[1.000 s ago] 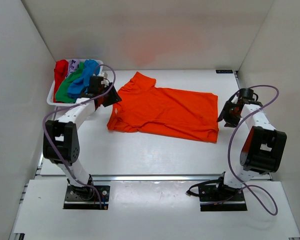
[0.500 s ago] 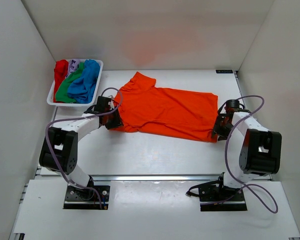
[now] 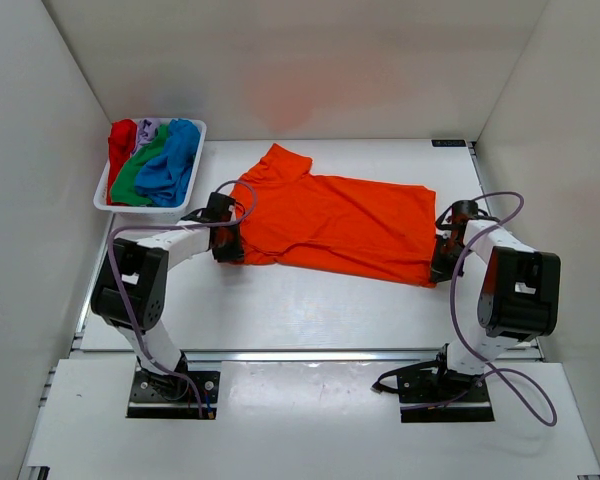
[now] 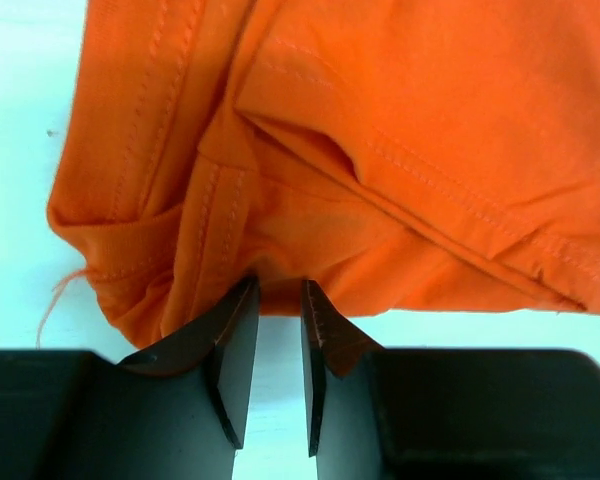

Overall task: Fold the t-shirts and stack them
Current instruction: Fold the flattened tshirt in 1/3 of the way

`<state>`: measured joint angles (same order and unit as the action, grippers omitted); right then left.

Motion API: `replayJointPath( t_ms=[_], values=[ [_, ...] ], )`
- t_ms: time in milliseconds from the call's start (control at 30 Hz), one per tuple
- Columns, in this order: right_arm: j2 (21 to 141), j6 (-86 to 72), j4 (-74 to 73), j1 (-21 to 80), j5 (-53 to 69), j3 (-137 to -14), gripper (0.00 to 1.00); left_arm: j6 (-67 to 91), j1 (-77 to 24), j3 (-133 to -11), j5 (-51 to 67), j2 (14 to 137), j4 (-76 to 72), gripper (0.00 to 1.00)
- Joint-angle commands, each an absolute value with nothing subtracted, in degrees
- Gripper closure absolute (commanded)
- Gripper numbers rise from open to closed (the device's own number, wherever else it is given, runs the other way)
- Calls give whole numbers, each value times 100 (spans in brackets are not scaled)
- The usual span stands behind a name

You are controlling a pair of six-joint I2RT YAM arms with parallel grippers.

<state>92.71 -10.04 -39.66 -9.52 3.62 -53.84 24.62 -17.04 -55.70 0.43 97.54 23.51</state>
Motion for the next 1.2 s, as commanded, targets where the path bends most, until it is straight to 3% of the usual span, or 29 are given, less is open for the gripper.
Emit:
replayJointPath(
  t_ms=[0, 167, 333, 767, 800, 867, 900, 1067, 1133, 1167],
  values=[
    [9369, -774, -4122, -1098, 167, -5476, 100, 2241, -1889, -5687, -325, 9669, 2873, 66],
    [9273, -668, -4227, -1222, 123, -5405, 100, 2267, -2047, -5389, -378, 9369, 2962, 67],
    [9202, -694, -4280, -1266, 123, -5388, 100, 2232, -2197, -5160, -387, 9194, 3181, 77],
    [9062, -694, -4342, -1380, 79, -5309, 98, 2039, -2417, -4614, -203, 8236, 3779, 92],
    [9027, -712, -4350, -1362, 105, -5317, 97, 2039, -2434, -4649, -220, 8087, 3814, 91],
    [8817, -686, -4351, -1327, 88, -5335, 91, 2109, -2321, -4711, -36, 7780, 3823, 72],
    [8772, -668, -4377, -1301, 140, -5352, 87, 2109, -2242, -4824, -35, 7587, 3797, 69],
    [8508, -721, -4632, -1213, 18, -5905, 73, 2066, -1899, -5799, 132, 7426, 3902, 64],
    [8526, -782, -4641, -1204, 61, -6186, 60, 1969, -1811, -6448, 149, 7864, 3806, 59],
    [8569, -782, -4554, -1187, 62, -6379, 58, 1899, -1784, -6834, 167, 8014, 3806, 57]
  ],
)
